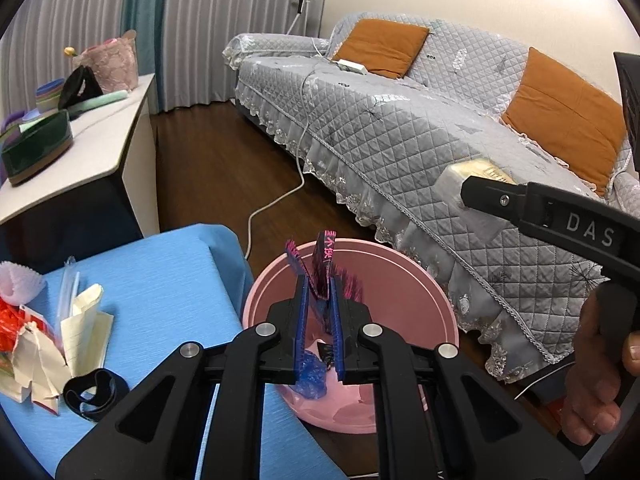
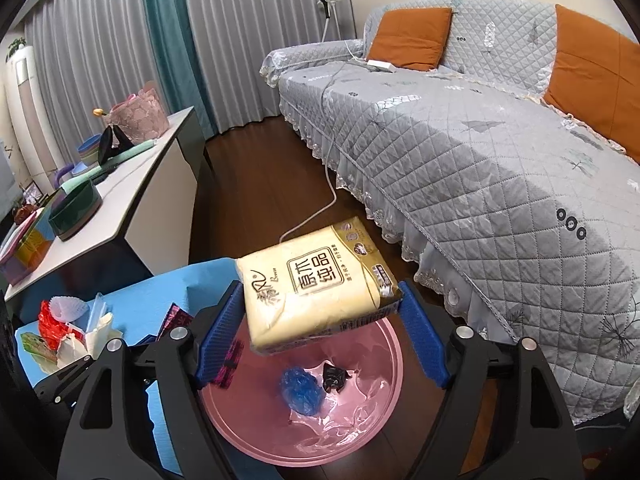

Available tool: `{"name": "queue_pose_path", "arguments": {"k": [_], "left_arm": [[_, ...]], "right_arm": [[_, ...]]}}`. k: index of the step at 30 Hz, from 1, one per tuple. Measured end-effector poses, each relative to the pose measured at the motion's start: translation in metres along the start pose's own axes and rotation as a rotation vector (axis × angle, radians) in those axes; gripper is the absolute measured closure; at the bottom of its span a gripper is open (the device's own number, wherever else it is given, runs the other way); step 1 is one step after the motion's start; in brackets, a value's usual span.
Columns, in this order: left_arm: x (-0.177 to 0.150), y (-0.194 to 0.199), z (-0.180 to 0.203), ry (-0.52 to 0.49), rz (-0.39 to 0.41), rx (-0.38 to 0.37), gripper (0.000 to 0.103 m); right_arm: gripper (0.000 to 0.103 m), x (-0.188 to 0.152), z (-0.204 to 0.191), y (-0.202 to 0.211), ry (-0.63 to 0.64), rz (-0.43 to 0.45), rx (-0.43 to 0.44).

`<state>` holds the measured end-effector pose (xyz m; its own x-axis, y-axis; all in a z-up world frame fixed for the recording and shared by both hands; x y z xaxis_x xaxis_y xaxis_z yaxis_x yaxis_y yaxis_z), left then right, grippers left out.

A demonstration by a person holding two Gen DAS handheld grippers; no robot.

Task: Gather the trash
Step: 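Open both grippers over pink bin to drop pink box and tissue pack, then move right gripper to black strap while left gripper approaches green paper packet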

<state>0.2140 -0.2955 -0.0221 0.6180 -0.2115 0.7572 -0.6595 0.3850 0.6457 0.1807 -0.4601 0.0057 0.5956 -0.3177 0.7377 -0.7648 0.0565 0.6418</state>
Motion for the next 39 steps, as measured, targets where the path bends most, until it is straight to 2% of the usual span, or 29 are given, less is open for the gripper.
{"name": "queue_pose_path", "arguments": {"k": [2,5,14,19,27,34,39], "left_arm": [[-0.002,0.001,-0.003,0.011,-0.004,0.002,0.086],[-0.003,0.005,-0.006,0.018,-0.002,0.005,0.086],[-0.009,0.046,-0.033,0.037,0.027,0.051,0.086],[-0.02,0.084,-0.067,0.069,0.054,0.097,0.086],[-0.043,0.144,-0.142,0.122,0.087,0.194,0.086],[-0.049,0.178,-0.204,0.16,0.115,0.278,0.086],[-0.068,0.185,-0.243,0.258,0.143,0.326,0.086]], "right_arm": [[0.024,0.0,0.0,0.0,-0.001,-0.002,0.002],[0.019,-0.001,0.0,-0.001,-0.001,0.001,-0.002],[0.021,-0.001,-0.018,0.008,0.024,0.024,0.021],[0.032,-0.003,-0.042,0.021,0.048,0.053,0.058],[0.061,-0.02,-0.096,0.037,0.081,0.073,0.174],[0.068,-0.039,-0.138,0.039,0.098,0.069,0.252],[0.068,-0.061,-0.169,0.027,0.151,0.024,0.295]]}}
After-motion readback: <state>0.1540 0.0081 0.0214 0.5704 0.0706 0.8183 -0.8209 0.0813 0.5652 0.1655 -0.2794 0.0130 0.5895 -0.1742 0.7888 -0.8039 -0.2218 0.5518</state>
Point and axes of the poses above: each gripper's, at about its wrist camera, not at the fingertips, and y roughly against the way its jaws point, z to its right, x to its top, the point moved 7 cm from there along -y, roughly the way its jaws point, and after that the axes turned 4 degrees about x, right-handed, at the moved point
